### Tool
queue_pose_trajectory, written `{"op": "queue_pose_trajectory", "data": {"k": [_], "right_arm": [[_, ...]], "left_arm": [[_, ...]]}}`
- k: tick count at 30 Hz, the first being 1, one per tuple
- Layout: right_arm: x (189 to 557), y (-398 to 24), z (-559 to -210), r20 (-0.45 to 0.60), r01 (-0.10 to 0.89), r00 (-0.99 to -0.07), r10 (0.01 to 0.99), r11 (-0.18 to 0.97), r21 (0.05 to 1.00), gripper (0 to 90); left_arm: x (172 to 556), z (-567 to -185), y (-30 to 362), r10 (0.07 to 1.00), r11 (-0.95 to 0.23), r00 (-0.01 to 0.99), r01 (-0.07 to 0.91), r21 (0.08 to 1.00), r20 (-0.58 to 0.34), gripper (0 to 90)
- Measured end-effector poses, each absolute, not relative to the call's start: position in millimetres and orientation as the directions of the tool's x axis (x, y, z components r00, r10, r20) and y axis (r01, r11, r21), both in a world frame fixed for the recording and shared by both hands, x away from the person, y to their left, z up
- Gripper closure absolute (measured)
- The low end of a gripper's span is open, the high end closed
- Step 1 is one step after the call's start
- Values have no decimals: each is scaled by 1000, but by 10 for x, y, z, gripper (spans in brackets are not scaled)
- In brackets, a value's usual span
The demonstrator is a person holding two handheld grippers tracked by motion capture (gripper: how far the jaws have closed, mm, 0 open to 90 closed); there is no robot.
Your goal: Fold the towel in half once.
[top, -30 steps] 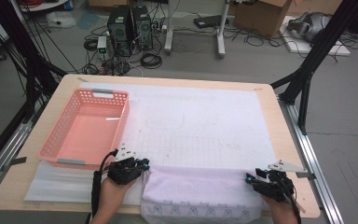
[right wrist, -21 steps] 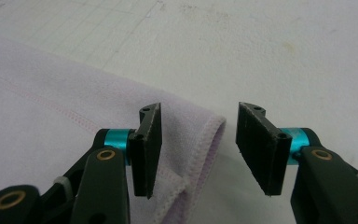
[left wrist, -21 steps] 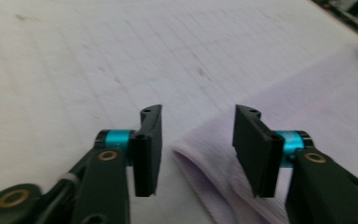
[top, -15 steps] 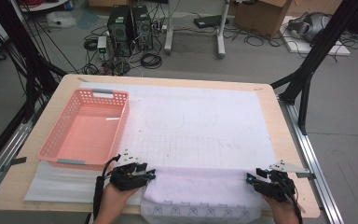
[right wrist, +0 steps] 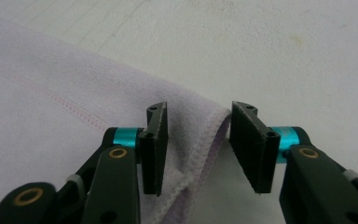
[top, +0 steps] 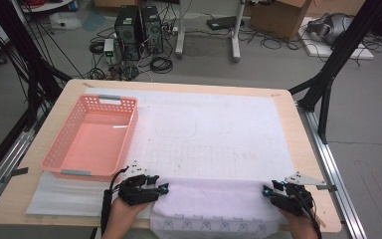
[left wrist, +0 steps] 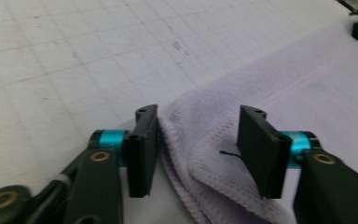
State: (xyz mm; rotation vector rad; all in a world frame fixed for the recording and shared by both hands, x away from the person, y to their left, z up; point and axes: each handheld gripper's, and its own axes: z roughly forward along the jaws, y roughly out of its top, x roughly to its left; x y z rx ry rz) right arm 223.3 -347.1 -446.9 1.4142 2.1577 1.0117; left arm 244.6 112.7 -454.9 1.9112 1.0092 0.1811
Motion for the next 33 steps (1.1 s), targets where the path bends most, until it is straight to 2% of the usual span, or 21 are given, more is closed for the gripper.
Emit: {"op": "queue_pose_trajectory", "data": {"k": [2,3,4,6,11,15,23,26,33], "right_arm": [[2234,-3476,-4465,82,639,-424,902,234,733,635],[2233,-3479,-4458,93,645,-428,899,231,728,698],[2235,-3485,-4455,117,651,-440,891,227,724,773],[2228,-3469,-4453,136,659,-445,885,220,719,807],[2239,-3525,-4436,173,638,-445,878,175,750,845],[2337,-3542,-4302,133,573,-442,887,165,803,851],[2880,-3581,-4146,150,550,-425,893,124,826,851],[3089,-3584,-4106,127,540,-415,901,132,831,851],[3444,-3586,-4024,114,531,-392,913,124,838,850]], "left_arm": [[2412,-4550,1087,729,-247,648,551,797,-222,476],[2390,-4545,1066,744,-268,643,537,800,-183,527],[2375,-4541,1049,750,-277,640,533,800,-167,616],[2368,-4528,1030,744,-271,640,551,789,-191,771],[2451,-4431,1087,752,-213,622,544,812,-220,805],[2653,-4266,1081,763,-186,615,507,841,-202,808],[3278,-4079,1073,792,-148,572,519,842,-213,808],[3472,-4016,1062,803,-135,557,517,845,-213,807],[3815,-3995,1074,814,-70,516,544,836,-267,807]]}}
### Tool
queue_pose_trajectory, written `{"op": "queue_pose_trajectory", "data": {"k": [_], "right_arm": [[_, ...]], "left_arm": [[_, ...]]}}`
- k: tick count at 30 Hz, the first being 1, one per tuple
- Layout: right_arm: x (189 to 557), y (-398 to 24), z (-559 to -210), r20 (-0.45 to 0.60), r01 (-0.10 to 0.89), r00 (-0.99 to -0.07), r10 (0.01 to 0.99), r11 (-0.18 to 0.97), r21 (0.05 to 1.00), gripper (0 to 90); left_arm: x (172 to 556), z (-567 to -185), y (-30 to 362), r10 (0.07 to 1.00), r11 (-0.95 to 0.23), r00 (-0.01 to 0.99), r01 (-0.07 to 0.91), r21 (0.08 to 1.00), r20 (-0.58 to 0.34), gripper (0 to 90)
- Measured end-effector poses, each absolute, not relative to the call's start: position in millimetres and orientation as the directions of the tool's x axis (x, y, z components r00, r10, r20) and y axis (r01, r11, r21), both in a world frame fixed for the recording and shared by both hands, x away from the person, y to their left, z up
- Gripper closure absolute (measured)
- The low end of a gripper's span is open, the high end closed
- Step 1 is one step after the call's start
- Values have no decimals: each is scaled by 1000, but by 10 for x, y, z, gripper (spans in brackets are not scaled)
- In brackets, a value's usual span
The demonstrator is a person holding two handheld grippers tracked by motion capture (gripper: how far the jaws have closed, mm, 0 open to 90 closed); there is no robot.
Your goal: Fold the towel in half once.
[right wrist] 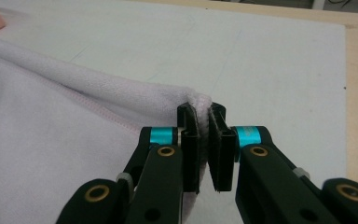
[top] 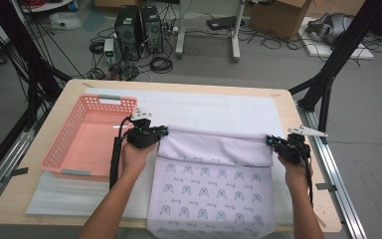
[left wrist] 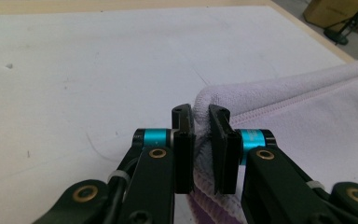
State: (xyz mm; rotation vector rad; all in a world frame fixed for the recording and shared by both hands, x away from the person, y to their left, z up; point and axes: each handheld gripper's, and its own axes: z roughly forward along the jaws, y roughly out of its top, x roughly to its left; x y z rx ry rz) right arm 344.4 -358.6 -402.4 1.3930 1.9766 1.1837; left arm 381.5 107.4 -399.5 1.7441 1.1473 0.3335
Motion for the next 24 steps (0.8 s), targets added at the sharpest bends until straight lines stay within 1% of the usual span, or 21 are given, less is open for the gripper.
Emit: {"op": "queue_pose_trajectory", "data": {"k": [3,6,9,11,12,14,15,16,19,20,22,24], "right_arm": [[3546,-3568,-4021,119,538,-377,919,112,835,850],[3631,-3536,-4038,115,536,-370,922,111,837,850],[3712,-3495,-4094,125,558,-354,927,102,824,850],[3744,-3480,-4146,133,574,-344,929,96,813,842],[3754,-3473,-4167,144,586,-332,932,84,806,801],[3763,-3480,-4187,177,602,-302,937,43,797,629],[3756,-3492,-4182,194,606,-286,938,20,795,594],[3750,-3512,-4172,211,607,-285,935,6,795,573],[3703,-3556,-4129,215,606,-286,934,3,796,538],[3682,-3565,-4116,229,613,-287,930,-6,790,538],[3642,-3578,-4107,224,617,-302,926,11,787,551],[3606,-3572,-4130,248,639,-330,911,22,769,565]], "left_arm": [[3884,-4036,1078,824,-49,495,548,835,-276,807],[3920,-4098,1080,838,-61,479,559,827,-262,808],[3937,-4144,1087,837,-71,480,568,820,-261,807],[3939,-4171,1084,840,-87,478,585,806,-256,779],[3934,-4184,1082,840,-84,477,585,807,-258,746],[3909,-4186,1093,835,-63,475,584,809,-278,606],[3888,-4184,1091,829,-62,485,575,816,-279,591],[3869,-4181,1088,820,-70,501,567,821,-277,589],[3833,-4174,1069,796,-93,530,583,807,-292,536],[3818,-4174,1058,792,-106,537,587,802,-289,535],[3786,-4190,1036,792,-122,543,590,798,-280,524],[3735,-4256,1043,797,-96,526,596,797,-297,550]]}}
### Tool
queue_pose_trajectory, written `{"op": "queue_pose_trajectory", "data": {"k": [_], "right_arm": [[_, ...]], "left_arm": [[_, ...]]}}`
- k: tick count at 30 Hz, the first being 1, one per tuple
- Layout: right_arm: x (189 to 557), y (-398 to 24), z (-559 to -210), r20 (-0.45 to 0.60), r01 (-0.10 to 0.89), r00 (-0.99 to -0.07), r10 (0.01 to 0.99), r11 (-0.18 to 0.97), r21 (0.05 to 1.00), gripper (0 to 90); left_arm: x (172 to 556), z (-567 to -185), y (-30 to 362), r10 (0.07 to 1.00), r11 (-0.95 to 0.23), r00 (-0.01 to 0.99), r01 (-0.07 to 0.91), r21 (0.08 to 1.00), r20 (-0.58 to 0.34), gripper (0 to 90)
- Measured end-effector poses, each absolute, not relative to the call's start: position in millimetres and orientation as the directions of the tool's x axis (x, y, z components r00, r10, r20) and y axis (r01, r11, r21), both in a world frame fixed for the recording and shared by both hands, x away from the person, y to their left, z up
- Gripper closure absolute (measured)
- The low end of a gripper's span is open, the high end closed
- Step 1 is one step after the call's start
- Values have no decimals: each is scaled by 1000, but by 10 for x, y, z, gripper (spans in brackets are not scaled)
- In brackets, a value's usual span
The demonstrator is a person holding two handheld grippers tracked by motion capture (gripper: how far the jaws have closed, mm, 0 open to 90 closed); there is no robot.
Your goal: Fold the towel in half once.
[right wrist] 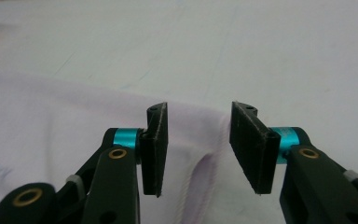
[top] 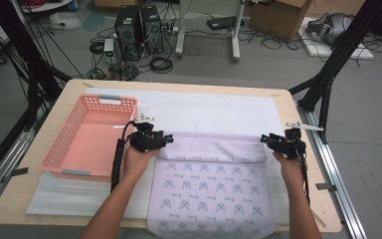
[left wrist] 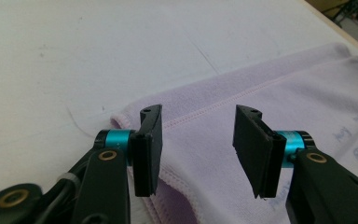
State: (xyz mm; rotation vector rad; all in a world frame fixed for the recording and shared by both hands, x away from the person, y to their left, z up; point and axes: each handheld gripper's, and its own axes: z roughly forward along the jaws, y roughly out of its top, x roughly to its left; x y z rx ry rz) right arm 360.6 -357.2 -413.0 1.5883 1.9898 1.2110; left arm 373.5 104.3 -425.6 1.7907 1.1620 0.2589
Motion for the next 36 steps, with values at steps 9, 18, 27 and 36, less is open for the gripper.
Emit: {"op": "queue_pose_trajectory", "data": {"k": [9,18,27,36], "right_arm": [[3514,-3459,-4285,185,682,-395,900,153,715,830],[3224,-3543,-4296,164,636,-426,890,165,754,868],[2777,-3574,-4328,173,586,-483,858,170,792,867],[2364,-3604,-4239,170,563,-519,837,186,805,867]], "left_arm": [[3597,-4421,982,812,-220,546,612,760,-205,831],[3346,-4348,1048,779,-192,590,546,815,-212,842],[2888,-4370,1178,737,-177,640,495,851,-219,838],[2531,-4417,1287,694,-175,681,473,864,-233,829]]}}
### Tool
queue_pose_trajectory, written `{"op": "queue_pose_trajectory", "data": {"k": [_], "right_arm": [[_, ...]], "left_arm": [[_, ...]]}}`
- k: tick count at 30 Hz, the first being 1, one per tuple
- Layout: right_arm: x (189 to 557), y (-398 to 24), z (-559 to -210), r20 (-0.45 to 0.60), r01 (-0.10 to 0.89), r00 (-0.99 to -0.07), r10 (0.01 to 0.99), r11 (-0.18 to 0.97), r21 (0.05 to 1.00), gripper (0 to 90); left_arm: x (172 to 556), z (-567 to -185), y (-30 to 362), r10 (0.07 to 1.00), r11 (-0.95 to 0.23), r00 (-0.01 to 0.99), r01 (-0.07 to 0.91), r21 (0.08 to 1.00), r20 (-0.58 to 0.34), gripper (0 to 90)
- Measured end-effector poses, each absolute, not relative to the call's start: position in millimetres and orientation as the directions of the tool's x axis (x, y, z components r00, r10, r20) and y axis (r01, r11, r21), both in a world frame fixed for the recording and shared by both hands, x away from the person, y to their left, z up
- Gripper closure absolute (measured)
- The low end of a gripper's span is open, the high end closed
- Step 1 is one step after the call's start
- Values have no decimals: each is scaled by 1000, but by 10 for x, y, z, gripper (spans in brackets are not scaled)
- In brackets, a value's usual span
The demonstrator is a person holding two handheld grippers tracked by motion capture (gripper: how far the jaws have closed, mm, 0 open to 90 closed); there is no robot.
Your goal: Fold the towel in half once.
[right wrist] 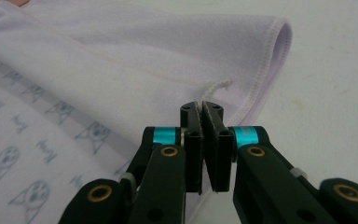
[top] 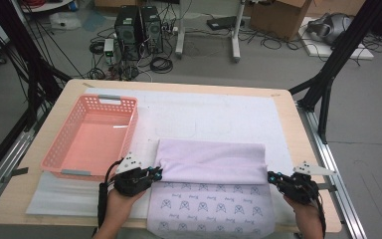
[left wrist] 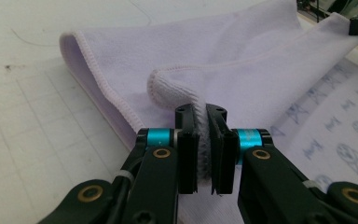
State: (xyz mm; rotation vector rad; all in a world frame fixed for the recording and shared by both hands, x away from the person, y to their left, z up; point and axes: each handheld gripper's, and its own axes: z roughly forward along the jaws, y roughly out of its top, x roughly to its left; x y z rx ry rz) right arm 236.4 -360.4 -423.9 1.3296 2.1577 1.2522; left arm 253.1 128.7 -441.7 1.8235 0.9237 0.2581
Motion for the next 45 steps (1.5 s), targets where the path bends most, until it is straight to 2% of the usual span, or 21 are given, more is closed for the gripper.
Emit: {"op": "queue_pose_trajectory", "data": {"k": [22,30,32,33,34,35,36,40,45], "right_arm": [[1559,-3618,-4179,186,565,-539,822,189,804,868],[1264,-3624,-4144,194,574,-545,815,194,796,869],[1235,-3631,-4175,205,597,-542,815,202,777,845],[1235,-3628,-4198,210,612,-540,815,209,763,710],[1246,-3623,-4214,196,614,-523,830,207,762,622],[1268,-3630,-4215,201,617,-505,839,189,764,611],[1311,-3645,-4206,204,609,-506,838,179,772,600],[1493,-3621,-4141,180,570,-497,849,162,806,584],[1832,-3545,-4199,155,571,-502,851,191,798,594]], "left_arm": [[1915,-4400,1414,644,-192,727,456,869,-239,824],[1639,-4397,1456,592,-221,763,462,859,-258,825],[1620,-4413,1454,580,-234,771,466,854,-262,761],[1638,-4423,1450,571,-238,779,459,856,-259,675],[1678,-4427,1441,572,-244,783,447,861,-244,567],[1733,-4422,1434,586,-237,773,450,861,-242,490],[1798,-4405,1436,602,-219,759,457,862,-249,452],[2104,-4320,1450,644,-151,723,443,884,-252,433],[2545,-4313,1405,689,-140,678,473,870,-258,446]]}}
